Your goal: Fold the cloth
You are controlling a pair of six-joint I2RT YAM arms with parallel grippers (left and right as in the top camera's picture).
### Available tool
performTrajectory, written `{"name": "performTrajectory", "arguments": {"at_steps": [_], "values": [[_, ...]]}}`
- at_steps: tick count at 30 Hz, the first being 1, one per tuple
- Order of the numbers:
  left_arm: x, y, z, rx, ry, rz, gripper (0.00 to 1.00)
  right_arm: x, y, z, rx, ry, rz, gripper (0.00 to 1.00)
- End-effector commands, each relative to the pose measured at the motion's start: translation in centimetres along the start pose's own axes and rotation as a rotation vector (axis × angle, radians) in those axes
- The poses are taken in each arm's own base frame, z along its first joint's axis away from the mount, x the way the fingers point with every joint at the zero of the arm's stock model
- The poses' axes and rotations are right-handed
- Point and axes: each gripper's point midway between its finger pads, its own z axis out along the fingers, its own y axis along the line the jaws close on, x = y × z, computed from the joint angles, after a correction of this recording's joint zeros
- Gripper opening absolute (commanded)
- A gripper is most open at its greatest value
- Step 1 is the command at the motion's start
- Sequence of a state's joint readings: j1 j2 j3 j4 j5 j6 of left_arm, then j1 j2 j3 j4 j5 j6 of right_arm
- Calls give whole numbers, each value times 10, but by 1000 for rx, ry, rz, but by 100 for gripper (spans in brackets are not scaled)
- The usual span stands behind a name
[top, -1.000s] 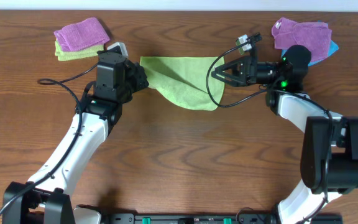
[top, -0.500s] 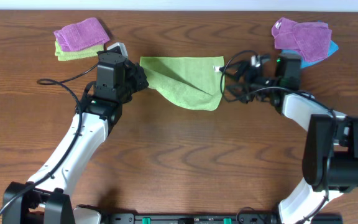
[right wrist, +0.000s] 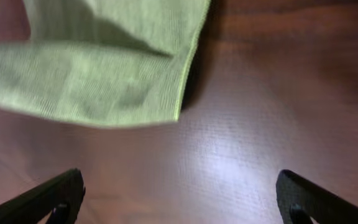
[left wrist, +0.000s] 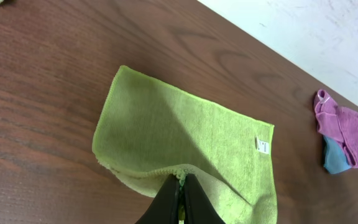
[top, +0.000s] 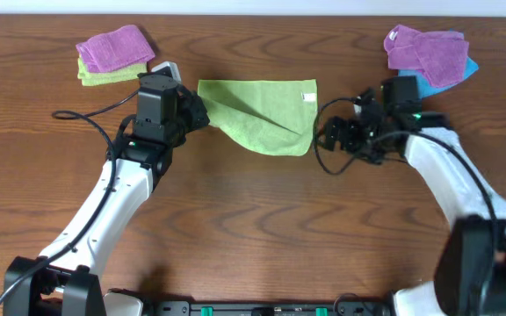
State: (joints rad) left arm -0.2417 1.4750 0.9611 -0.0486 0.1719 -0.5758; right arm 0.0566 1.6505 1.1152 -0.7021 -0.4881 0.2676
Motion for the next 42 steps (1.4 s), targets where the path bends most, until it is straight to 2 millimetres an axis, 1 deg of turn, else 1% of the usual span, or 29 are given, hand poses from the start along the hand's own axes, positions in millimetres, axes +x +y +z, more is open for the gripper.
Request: {"name": "performTrajectory", "arguments": {"at_steps": [1,5,8,9,12,16,20,23,25,31,37,42], "values": [[-15,-5,-7,4,-40,15,6,8,3,-15,19,-24,-111,99],[-15,-5,-7,2,-40,30,6,39,7,-37,14,-64,-155,99],[-15,-5,-7,2,-41,30,6,61,-2,-41,26,-113,-176,99],[-15,-5,-7,2,-41,31,6,65,-4,-39,14,-143,-177,99],[-15,-4,-7,-1,-43,52,6,69,0,-30,-62,-210,-179,99],[-15,-4,-7,-1,-43,56,6,77,-2,-6,-139,-179,-136,99],[-16,-4,-7,-4,-45,56,6,78,-1,15,-204,-121,-122,99],[-16,-3,-7,-4,-45,56,6,74,3,29,-265,-103,-121,99],[-16,-3,-7,-5,-46,56,6,71,0,37,-272,-103,-107,99],[-16,-3,-7,-6,-47,56,6,62,3,49,-315,-115,-101,99],[-16,-3,-7,-6,-47,56,6,58,19,66,-352,-125,-140,99],[-16,-3,-7,-6,-47,56,6,55,15,80,-358,-125,-128,99]]}}
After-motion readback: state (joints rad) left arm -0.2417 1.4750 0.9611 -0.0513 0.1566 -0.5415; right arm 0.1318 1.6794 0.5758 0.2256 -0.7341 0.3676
